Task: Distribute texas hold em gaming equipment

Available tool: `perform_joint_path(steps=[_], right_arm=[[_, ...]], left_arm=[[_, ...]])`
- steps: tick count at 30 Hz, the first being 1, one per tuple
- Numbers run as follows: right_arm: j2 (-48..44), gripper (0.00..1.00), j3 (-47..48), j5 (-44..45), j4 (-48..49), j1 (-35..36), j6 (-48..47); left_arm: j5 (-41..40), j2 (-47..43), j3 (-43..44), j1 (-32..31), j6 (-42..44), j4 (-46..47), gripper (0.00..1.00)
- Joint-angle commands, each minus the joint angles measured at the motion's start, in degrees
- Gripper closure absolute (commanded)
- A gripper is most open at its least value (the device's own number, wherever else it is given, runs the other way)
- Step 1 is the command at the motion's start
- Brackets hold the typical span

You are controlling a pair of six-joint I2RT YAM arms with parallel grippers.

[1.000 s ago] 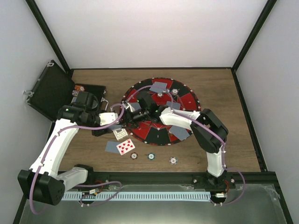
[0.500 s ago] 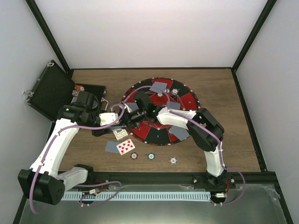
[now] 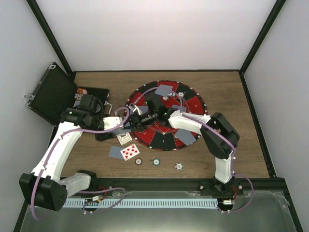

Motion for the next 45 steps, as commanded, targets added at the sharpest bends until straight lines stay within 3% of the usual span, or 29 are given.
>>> perform_joint_path(steps=[1,9,12,20,25,32,36,45], right_arm=[[-2.75,0.61,-1.05,2.44,-3.87,-1.15,-0.77],[-6.75,0.92,-3.29,1.37,-2.98,-3.49,0.13],[-8.00,0.99,-4.45,0.59,-2.60,-4.43,0.45],[-11.62,0.99,-6.10,-0.48,-7.08,-10.63,-3.30],[-13.83,0.99,-8.61,-0.50,-14.23,-24.66,-9.99],[-7.82,0.99,-4.13,7.34,-27.16,-40.53,-22.17],[-3.07,0.99,-3.10,8.20,-27.31,-44.00,-23.24],[4.43,0.98,1.28,13.59,-29.48,-44.23,-24.84]], left_arm=[[1.68,-0.68,1.04,-0.03,0.49,0.32,0.94],[0.39,-0.75,-0.26,-0.03,0.80,1.16,0.94],[-0.09,-0.57,-0.77,-0.01,0.80,1.48,0.94],[-1.69,0.30,-2.02,-0.03,0.22,3.09,0.95],[-7.08,1.28,-6.57,0.44,0.09,6.63,0.96],[-6.44,4.33,-9.03,10.81,7.15,7.38,0.96],[-8.96,2.62,-14.86,13.38,11.05,9.90,0.96],[-8.62,6.55,-20.66,16.42,11.93,15.55,0.96]])
